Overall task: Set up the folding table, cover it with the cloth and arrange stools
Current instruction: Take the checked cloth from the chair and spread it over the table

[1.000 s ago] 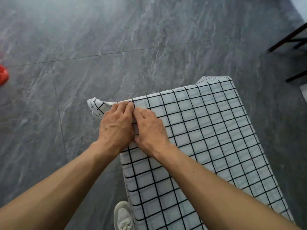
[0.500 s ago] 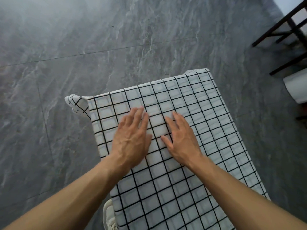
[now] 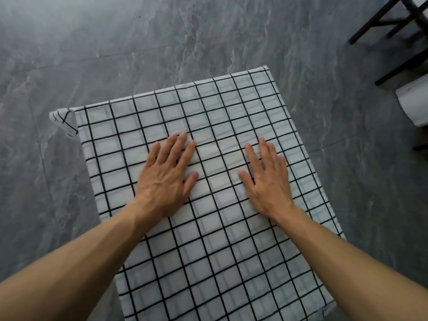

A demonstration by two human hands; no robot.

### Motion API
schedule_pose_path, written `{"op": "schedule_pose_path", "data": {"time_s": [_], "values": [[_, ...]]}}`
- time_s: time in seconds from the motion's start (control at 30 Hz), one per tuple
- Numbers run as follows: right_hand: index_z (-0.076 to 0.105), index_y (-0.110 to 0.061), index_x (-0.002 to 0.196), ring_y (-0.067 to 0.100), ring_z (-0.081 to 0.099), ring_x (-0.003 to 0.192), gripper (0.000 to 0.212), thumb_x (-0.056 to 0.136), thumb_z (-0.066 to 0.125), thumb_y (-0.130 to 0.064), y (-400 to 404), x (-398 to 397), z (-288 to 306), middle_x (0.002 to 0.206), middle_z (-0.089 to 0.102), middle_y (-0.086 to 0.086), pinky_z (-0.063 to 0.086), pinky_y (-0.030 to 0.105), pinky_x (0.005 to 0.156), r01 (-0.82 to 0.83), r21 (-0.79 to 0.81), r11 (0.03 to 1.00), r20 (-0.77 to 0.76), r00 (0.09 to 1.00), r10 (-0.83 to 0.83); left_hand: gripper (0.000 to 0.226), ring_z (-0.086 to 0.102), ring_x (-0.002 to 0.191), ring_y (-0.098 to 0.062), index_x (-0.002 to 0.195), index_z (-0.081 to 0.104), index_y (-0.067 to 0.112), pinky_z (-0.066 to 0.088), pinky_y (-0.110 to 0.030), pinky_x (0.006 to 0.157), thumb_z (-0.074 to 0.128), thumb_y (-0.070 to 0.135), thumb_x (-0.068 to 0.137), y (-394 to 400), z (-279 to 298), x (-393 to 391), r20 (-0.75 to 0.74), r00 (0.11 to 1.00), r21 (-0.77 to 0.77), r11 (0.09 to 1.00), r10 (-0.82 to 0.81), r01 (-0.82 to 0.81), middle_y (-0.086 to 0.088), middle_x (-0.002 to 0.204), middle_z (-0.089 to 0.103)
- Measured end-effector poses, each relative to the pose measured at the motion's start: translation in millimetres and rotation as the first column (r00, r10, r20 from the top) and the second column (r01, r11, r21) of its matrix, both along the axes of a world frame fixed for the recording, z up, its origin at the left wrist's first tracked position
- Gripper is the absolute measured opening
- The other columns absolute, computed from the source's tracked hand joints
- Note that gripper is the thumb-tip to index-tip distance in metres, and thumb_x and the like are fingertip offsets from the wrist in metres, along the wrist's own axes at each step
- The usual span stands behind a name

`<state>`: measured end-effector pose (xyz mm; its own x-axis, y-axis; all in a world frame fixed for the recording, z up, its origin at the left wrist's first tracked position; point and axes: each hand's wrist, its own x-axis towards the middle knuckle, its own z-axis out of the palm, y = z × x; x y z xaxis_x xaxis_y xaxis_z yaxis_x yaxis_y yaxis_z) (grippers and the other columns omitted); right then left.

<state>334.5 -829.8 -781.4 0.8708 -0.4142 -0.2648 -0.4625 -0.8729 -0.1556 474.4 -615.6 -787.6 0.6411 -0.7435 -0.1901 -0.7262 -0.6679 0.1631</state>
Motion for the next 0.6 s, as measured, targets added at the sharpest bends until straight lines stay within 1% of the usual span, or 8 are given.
{"op": "schedule_pose_path", "data": {"time_s": [0.1, 0.17, 0.2, 0.27, 0.33, 0.37, 0.53, 0.6], "values": [[-0.004, -0.029, 0.157, 0.017, -0.023, 0.148, 0.068, 0.099, 0.015, -0.06, -17, -13, 5, 0.163, -0.019, 0.003, -0.009, 0.044, 0.121, 0.082, 0.003, 0.997, -0.005, 0.997, -0.082, 0.069, -0.015, 0.149, -0.019, 0.156, 0.0, 0.02, -0.001, -0.044, 0.122, 0.013, 0.054, 0.098, -13, 11, -8, -0.008, 0.998, 0.001, 0.998, 0.061, -0.061, -0.002, 0.164, -0.01], [-0.003, -0.025, 0.157, 0.017, -0.021, 0.148, 0.068, 0.1, 0.016, -0.057, -19, -15, 9, 0.163, -0.017, 0.004, -0.007, 0.044, 0.122, 0.084, 0.006, 0.996, 0.015, 0.996, -0.084, 0.068, -0.016, 0.149, -0.02, 0.156, -0.002, 0.016, -0.004, -0.043, 0.122, 0.017, 0.05, 0.1, -29, 19, -19, -0.025, 0.998, -0.031, 0.997, 0.064, -0.065, -0.004, 0.163, -0.011], [-0.002, -0.023, 0.157, 0.017, -0.019, 0.149, 0.068, 0.101, 0.019, -0.055, -17, -15, 11, 0.164, -0.014, 0.004, -0.006, 0.044, 0.122, 0.058, 0.015, 0.998, 0.038, 0.998, -0.058, 0.067, -0.019, 0.148, -0.02, 0.156, -0.005, 0.016, -0.006, -0.042, 0.122, 0.016, 0.047, 0.1, -39, 23, -27, -0.04, 0.999, -0.043, 0.999, 0.025, -0.026, -0.004, 0.162, -0.015], [0.001, -0.02, 0.157, 0.016, -0.016, 0.15, 0.067, 0.102, 0.025, -0.051, -12, -15, 12, 0.165, -0.009, 0.004, -0.003, 0.043, 0.123, 0.017, 0.044, 0.999, 0.076, 0.997, -0.021, 0.063, -0.027, 0.146, -0.02, 0.154, -0.013, 0.016, -0.009, -0.042, 0.122, 0.013, 0.041, 0.101, -64, 25, -44, -0.066, 0.99, -0.036, 0.992, -0.124, 0.122, -0.004, 0.16, -0.024], [0.001, -0.017, 0.157, 0.017, -0.015, 0.15, 0.069, 0.103, 0.027, -0.05, -11, -17, 10, 0.164, -0.009, 0.004, -0.003, 0.043, 0.123, 0.056, 0.065, 0.996, 0.076, 0.995, -0.061, 0.064, -0.028, 0.145, -0.019, 0.153, -0.014, 0.016, -0.009, -0.04, 0.122, 0.014, 0.041, 0.102, -87, 25, -59, -0.097, 0.963, -0.012, 0.967, -0.253, 0.253, -0.003, 0.16, -0.024], [0.001, -0.016, 0.157, 0.017, -0.015, 0.15, 0.07, 0.102, 0.026, -0.051, -15, -21, 8, 0.164, -0.01, 0.004, -0.002, 0.043, 0.123, 0.094, 0.069, 0.993, 0.065, 0.993, -0.099, 0.065, -0.027, 0.146, -0.018, 0.154, -0.013, 0.016, -0.008, -0.04, 0.122, 0.016, 0.042, 0.101, -95, 24, -62, -0.109, 0.954, 0.001, 0.96, -0.279, 0.281, -0.002, 0.16, -0.023], [0.001, -0.019, 0.157, 0.018, -0.011, 0.151, 0.069, 0.102, 0.027, -0.052, -47, -57, 1, 0.165, -0.008, 0.002, 0.003, 0.045, 0.123, 0.166, 0.026, 0.986, 0.072, 0.983, -0.167, 0.071, -0.023, 0.146, -0.012, 0.154, -0.012, 0.022, -0.008, -0.036, 0.121, 0.022, 0.05, 0.099, -102, 23, -65, -0.112, 0.964, 0.038, 0.968, -0.241, 0.247, 0.004, 0.16, -0.022], [0.0, -0.021, 0.157, 0.021, -0.009, 0.151, 0.071, 0.101, 0.026, -0.055, -54, -69, 2, 0.165, -0.008, 0.003, 0.005, 0.045, 0.123, 0.213, 0.04, 0.976, 0.059, 0.975, -0.215, 0.071, -0.017, 0.148, -0.012, 0.155, -0.008, 0.022, -0.007, -0.035, 0.12, 0.026, 0.05, 0.099, -105, 27, -66, -0.111, 0.969, 0.039, 0.973, -0.22, 0.226, 0.004, 0.162, -0.016]]}}
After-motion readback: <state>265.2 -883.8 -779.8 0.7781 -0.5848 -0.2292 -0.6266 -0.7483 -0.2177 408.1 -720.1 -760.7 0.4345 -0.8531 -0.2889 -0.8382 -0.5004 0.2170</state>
